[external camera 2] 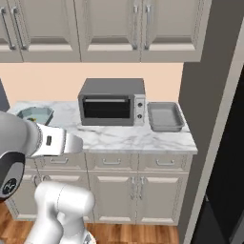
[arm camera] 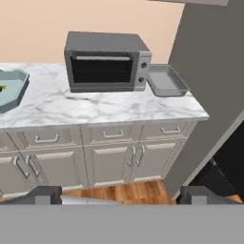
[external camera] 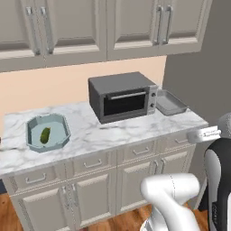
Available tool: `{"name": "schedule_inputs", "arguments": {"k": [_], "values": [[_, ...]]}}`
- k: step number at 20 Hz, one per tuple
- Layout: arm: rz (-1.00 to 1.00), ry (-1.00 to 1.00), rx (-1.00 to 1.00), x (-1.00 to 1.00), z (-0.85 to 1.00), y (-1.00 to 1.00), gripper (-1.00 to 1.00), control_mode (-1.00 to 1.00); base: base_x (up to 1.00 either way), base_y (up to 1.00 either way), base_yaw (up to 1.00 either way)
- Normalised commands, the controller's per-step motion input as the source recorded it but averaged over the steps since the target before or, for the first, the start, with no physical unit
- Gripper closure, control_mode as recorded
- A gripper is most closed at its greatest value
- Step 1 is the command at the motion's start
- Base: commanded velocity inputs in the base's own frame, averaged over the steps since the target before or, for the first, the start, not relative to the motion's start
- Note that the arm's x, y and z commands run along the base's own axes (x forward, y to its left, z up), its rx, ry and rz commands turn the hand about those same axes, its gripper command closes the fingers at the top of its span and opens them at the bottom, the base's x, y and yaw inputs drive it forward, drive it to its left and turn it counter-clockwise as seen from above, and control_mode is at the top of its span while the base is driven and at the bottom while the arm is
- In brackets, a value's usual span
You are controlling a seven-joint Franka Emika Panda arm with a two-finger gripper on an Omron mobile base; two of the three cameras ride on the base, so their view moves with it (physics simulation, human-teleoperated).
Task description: Place one cucumber and one fish in each tupperware on the nearby counter, to pack two identical lunches.
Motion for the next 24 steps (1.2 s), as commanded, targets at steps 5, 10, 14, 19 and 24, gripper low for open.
{"name": "schedule_inputs", "arguments": {"k": [5, 10, 14, 19, 24], "values": [[0.00, 0.00, 0.00, 0.00, 0.00, 0.00, -1.00, 1.00, -0.21, -0.22, 0.39], [0.00, 0.00, 0.00, 0.00, 0.00, 0.00, -1.00, 1.00, -0.12, -0.54, 0.32], [0.00, 0.00, 0.00, 0.00, 0.00, 0.00, -1.00, 1.00, -0.71, -0.83, 0.17], [0.00, 0.00, 0.00, 0.00, 0.00, 0.00, -1.00, 1.00, -0.97, -0.13, 0.07], [0.00, 0.00, 0.00, 0.00, 0.00, 0.00, -1.00, 1.00, -0.58, -0.29, 0.05]]}}
